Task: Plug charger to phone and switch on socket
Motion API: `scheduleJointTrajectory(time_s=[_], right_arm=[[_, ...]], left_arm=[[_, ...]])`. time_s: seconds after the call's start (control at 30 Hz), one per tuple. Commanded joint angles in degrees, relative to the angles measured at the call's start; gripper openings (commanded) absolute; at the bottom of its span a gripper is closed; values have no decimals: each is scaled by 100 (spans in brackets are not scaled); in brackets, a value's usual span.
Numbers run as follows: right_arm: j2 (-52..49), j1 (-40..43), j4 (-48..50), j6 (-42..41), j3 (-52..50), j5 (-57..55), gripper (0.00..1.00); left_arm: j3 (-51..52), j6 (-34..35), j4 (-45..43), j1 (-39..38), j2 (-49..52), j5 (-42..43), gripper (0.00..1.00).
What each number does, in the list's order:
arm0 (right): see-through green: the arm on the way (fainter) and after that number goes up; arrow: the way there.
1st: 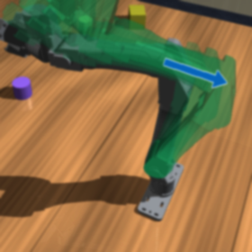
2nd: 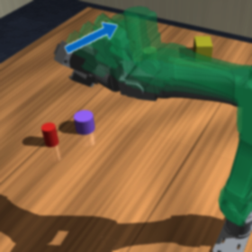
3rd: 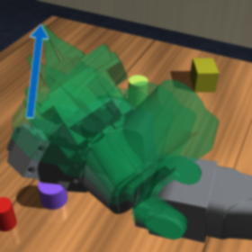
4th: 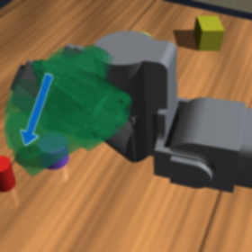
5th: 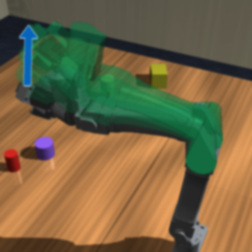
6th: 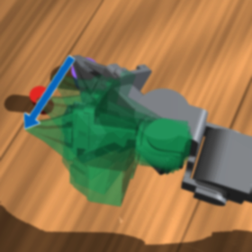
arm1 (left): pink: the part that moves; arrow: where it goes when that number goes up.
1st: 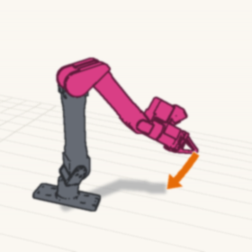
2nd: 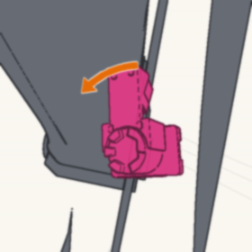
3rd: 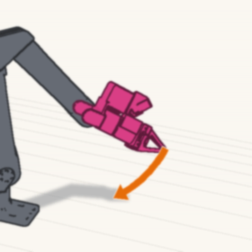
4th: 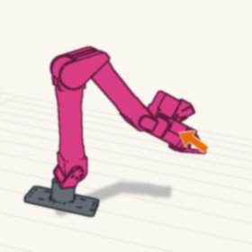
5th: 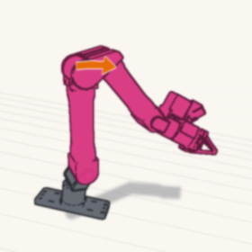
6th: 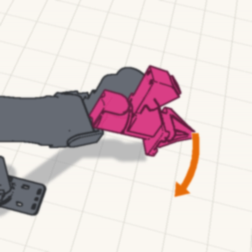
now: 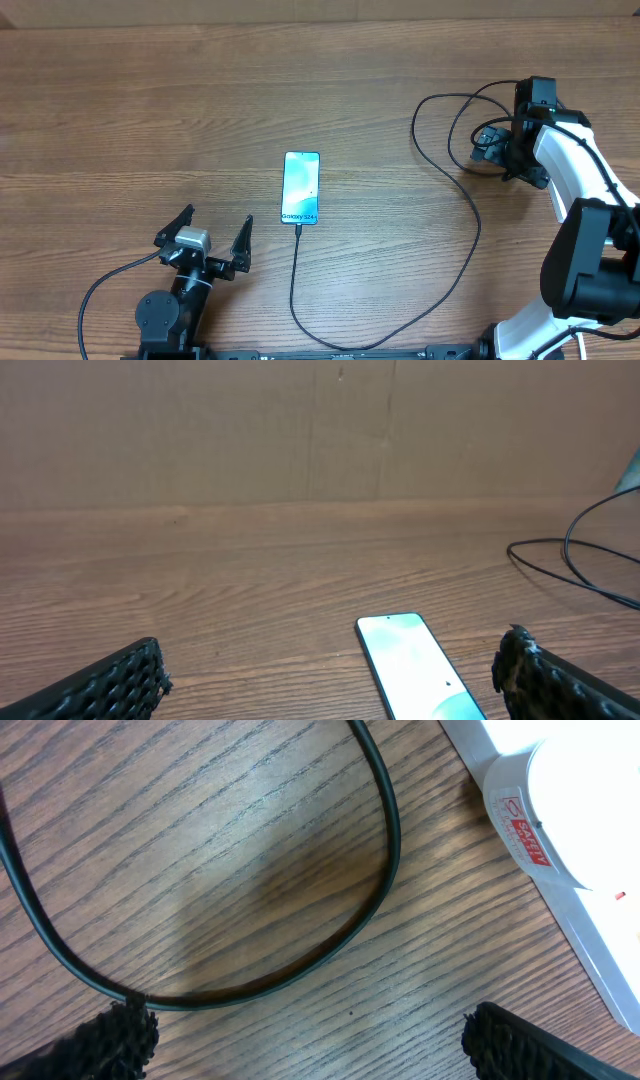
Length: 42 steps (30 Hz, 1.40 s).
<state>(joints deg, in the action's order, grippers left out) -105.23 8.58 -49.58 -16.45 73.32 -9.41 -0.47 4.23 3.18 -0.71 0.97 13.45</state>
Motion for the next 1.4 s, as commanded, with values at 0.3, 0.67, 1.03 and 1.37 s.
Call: scheduleJointTrajectory(time_s=[0.3, 0.67, 1.03, 1.37], right_arm=[[107, -22, 20, -2, -24, -42, 100], [107, -22, 20, -2, -24, -42, 100], [614, -22, 17, -2, -24, -42, 100], [1801, -22, 17, -2, -24, -42, 100]], left_arm=[[20, -105, 0, -7, -72, -72, 100], [20, -105, 0, -7, -72, -74, 100], [20, -105, 0, -7, -72, -72, 100], [20, -105, 0, -7, -72, -72, 100]])
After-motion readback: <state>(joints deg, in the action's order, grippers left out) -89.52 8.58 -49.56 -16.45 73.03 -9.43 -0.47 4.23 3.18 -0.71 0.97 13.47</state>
